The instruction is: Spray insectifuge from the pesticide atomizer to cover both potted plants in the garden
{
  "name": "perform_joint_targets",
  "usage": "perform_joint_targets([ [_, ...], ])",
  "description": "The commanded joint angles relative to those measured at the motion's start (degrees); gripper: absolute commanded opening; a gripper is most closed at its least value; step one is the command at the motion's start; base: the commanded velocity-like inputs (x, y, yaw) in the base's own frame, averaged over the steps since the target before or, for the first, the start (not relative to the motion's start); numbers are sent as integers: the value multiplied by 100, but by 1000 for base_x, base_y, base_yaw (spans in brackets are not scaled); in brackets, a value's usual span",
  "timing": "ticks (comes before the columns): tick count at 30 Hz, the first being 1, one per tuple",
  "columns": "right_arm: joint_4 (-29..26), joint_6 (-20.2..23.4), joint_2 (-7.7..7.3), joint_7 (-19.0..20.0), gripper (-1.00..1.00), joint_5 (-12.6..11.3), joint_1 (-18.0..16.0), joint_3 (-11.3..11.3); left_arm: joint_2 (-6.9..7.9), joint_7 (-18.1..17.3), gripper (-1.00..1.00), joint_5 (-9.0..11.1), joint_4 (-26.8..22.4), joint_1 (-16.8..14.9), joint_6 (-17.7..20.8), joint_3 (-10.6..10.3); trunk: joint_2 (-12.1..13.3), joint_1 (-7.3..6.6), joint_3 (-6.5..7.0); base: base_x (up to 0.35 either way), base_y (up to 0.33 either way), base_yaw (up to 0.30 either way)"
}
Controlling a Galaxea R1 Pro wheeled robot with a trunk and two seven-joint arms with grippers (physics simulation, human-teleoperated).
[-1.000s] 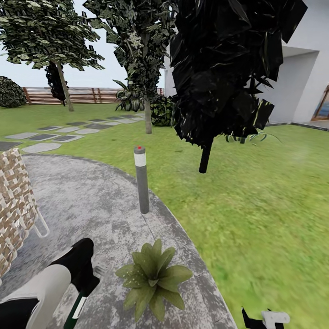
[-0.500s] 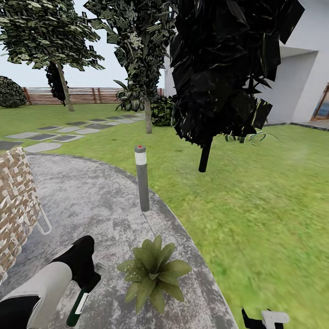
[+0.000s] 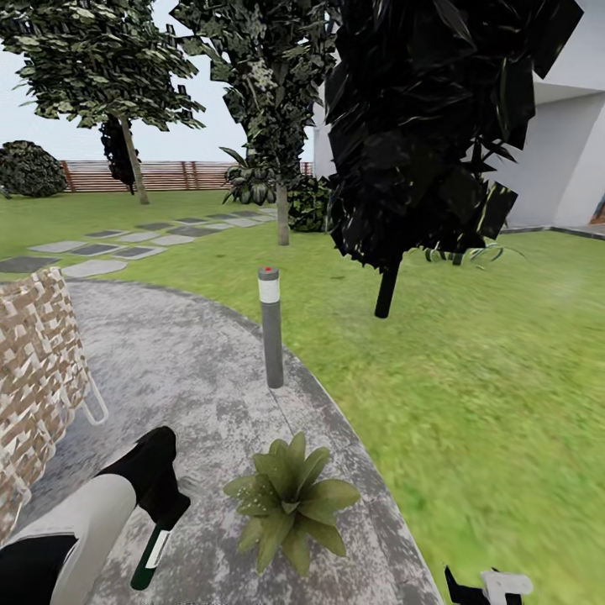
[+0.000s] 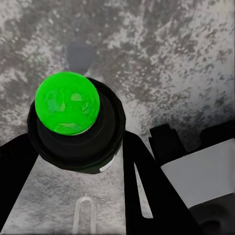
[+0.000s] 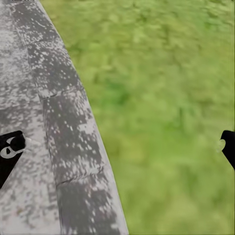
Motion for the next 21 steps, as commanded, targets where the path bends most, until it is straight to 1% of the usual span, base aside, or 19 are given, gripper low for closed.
perform_joint_targets([
  [1,0,-15,0,48,100,8,-4,-48,-5,-56,-100,-58,-7,9,23,20,-2,-1,-4,0,0,268],
  [3,-1,-14,0,48,100,8,-4,-52,-18,-51,-100,-61,-26,16,24,27,-2,-1,-2,0,0,223],
  [5,-1,-13,0,48,100,8,-4,-56,-23,-49,-100,-61,-51,18,24,34,-2,-1,-1,-33,-11,73],
  [10,-1,-13,-6,56,100,8,-4,-56,-34,-54,-100,-55,-76,19,24,37,-2,-1,0,-224,-120,13],
  [17,-9,-13,-26,48,100,8,-4,-57,-23,-48,-100,-67,-87,19,31,58,-2,-1,0,-226,-200,0],
  [21,-10,-13,-15,48,100,8,-4,-57,-25,-47,-100,-68,-93,19,33,58,-2,-1,0,-47,-262,0],
])
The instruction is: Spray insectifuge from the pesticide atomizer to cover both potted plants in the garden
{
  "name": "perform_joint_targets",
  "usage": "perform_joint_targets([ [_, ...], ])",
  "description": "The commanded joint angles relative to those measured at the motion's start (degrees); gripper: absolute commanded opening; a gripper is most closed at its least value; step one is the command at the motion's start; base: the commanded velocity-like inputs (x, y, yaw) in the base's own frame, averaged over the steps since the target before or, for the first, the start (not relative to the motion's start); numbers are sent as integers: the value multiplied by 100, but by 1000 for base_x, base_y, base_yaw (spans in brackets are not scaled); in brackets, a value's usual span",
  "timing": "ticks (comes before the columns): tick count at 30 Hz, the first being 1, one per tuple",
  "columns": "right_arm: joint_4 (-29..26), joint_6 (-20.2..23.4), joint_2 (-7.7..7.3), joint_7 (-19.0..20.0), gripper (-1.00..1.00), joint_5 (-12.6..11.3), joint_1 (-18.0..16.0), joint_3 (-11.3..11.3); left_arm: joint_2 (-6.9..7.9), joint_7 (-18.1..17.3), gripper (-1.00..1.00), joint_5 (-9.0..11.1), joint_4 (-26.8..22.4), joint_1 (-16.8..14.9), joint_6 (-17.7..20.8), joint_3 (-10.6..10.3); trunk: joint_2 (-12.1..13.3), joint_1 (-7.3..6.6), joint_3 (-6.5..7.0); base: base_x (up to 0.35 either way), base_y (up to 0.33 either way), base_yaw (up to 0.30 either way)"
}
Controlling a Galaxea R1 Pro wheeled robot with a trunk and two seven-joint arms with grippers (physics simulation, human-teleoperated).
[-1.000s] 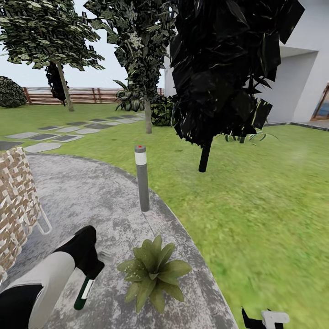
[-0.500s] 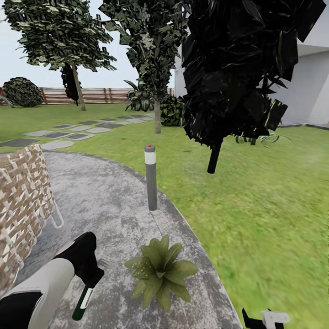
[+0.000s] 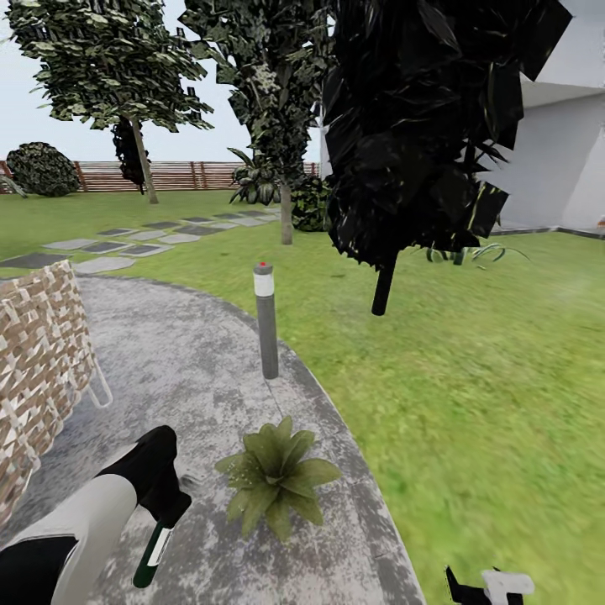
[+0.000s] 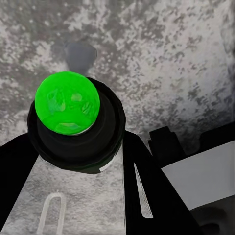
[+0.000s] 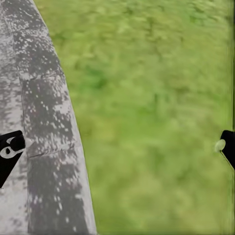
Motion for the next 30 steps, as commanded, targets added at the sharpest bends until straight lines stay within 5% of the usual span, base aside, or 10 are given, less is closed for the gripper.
perform_joint_targets([
  [1,4,-16,4,49,100,6,-5,-49,-3,-54,-100,-58,-9,-2,26,20,-2,-1,-6,-8,-243,22],
  [14,13,-16,7,49,100,6,-5,-49,3,-80,-100,-47,68,34,4,3,-2,-1,-6,-5,-24,119],
  [30,13,-16,7,49,100,6,-5,-49,-35,-151,-100,-62,-35,-86,-34,-28,-2,-1,-6,-193,-97,0],
])
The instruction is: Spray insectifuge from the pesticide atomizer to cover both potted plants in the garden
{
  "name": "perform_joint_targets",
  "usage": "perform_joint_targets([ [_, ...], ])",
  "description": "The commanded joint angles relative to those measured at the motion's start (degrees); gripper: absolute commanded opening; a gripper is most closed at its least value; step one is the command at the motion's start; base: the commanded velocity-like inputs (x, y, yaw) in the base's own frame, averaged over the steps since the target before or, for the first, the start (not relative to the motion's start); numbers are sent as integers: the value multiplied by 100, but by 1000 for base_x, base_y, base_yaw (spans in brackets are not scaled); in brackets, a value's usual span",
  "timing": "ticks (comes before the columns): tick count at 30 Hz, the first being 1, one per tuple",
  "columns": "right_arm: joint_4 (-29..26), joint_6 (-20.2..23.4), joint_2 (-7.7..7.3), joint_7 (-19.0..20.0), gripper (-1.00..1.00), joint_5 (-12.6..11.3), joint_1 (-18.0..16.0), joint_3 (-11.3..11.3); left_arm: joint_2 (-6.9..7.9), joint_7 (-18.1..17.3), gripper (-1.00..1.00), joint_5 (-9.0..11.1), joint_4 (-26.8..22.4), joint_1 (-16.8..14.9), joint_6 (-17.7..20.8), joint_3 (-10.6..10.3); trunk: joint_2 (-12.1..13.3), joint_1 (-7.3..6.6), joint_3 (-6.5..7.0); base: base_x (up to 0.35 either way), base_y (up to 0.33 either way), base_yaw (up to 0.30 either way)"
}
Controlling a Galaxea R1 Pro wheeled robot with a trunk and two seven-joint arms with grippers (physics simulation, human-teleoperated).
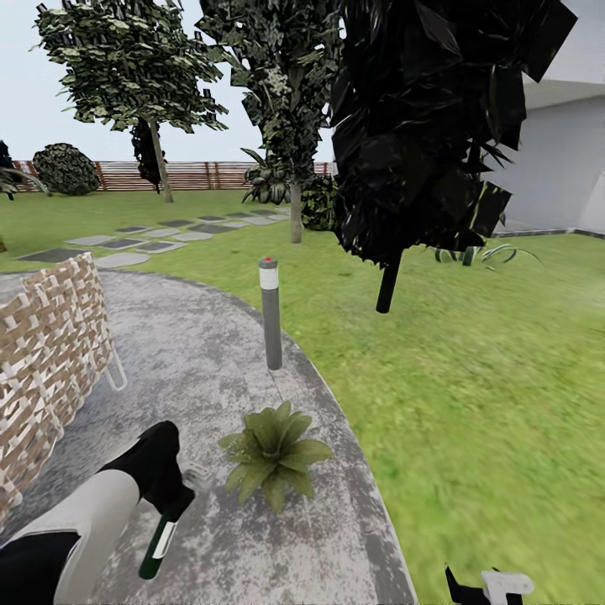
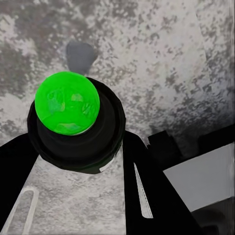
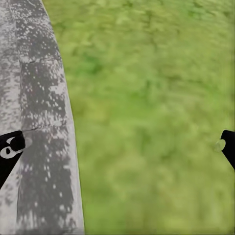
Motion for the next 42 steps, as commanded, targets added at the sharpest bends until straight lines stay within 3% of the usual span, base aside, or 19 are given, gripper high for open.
perform_joint_targets([
  [1,2,-17,0,50,100,6,-4,-49,-11,-99,-100,-66,-9,-3,10,14,-2,-1,-6,-15,-2,0],
  [6,2,-17,0,50,100,6,-4,-46,-54,-215,-100,-90,-1,24,-16,6,-2,-1,-6,-3,0,84],
  [11,3,-17,0,50,100,6,-4,-46,-274,-223,-100,-122,-9,-7,-12,-28,-2,-1,-6,0,0,245],
  [13,2,-17,0,50,100,6,-4,-47,-401,-223,-100,-137,-40,-130,5,-45,-2,-1,-6,0,0,76],
  [18,2,-17,0,50,100,6,-4,-48,-516,-226,-100,-136,-31,-471,17,-58,-2,-1,-6,0,0,12],
  [20,2,-17,0,50,100,6,-4,-46,-529,-229,-100,-134,14,-512,20,-171,-2,-1,-6,0,0,1],
  [23,2,-17,0,50,100,6,-4,-44,-496,-330,-100,-125,46,-467,17,-712,-2,-1,-6,0,0,0],
  [26,2,-17,0,50,100,6,-4,-46,-431,-507,-100,-136,56,-438,-2,-890,-2,-1,-6,0,0,0],
  [30,2,-17,0,50,100,6,-4,-45,-387,-587,-100,-131,12,-428,-9,-916,-2,-1,-6,0,0,0],
  [35,2,-17,0,50,100,6,-4,-44,-484,-769,-100,-136,-48,-560,23,-910,-2,-1,-6,0,0,0],
  [42,4,-17,0,50,100,6,-4,-43,-492,-1184,-100,-161,-47,-934,40,-930,-2,-1,-6,0,0,0],
])
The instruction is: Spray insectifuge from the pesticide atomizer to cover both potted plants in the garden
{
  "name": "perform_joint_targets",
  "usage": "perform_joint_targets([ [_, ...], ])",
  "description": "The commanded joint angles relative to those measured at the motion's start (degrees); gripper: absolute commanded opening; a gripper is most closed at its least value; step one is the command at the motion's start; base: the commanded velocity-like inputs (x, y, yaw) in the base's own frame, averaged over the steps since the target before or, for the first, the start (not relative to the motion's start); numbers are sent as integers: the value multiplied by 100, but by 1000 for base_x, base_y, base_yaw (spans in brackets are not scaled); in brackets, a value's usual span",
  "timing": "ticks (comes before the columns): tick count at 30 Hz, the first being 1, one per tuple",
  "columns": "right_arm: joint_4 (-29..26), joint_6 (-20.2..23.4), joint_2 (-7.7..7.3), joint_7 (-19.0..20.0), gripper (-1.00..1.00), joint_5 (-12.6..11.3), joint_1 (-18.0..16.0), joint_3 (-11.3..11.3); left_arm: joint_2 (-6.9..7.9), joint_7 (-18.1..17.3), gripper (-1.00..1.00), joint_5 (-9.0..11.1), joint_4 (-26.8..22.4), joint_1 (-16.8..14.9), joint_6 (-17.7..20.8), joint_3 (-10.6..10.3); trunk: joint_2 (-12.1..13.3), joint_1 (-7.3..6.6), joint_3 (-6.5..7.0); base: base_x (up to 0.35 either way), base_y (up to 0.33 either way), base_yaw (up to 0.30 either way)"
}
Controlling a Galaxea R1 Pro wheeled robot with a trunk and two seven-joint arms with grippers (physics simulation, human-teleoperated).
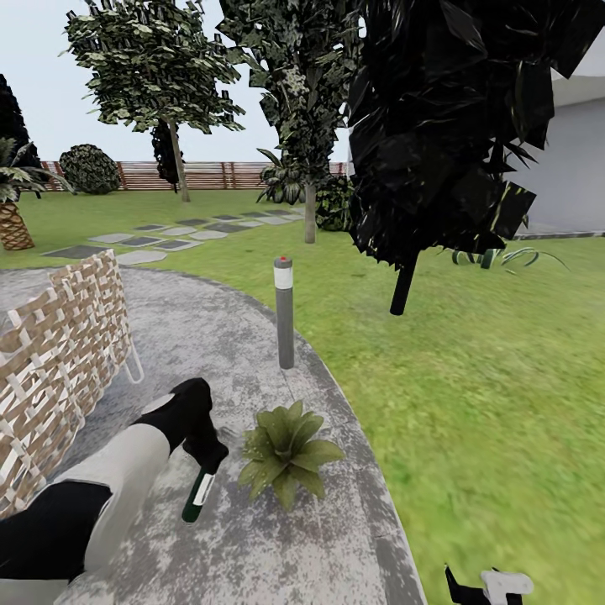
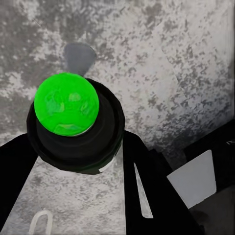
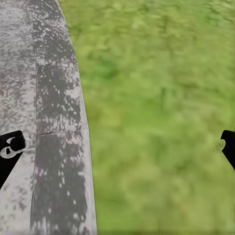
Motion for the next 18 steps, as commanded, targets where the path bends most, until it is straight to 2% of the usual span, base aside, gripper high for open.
perform_joint_targets([
  [1,1,-17,0,50,100,6,-4,-47,7,-70,-100,-44,-3,16,39,-58,-2,-1,-6,0,0,0],
  [7,2,-15,0,50,100,10,-4,-46,24,-89,-100,-34,77,92,7,-584,-2,-1,-6,0,0,0],
  [9,3,-14,0,50,100,12,-4,-46,38,-94,-100,-20,95,139,5,-666,-2,-1,-6,0,0,0],
  [13,8,-16,0,50,100,15,-4,-46,75,-98,-100,-38,79,480,-6,-716,-2,-1,-6,0,0,0],
  [18,8,-15,0,50,100,15,-4,-46,108,-99,-100,-22,19,536,24,-664,-2,-1,-6,-1,-2,0],
])
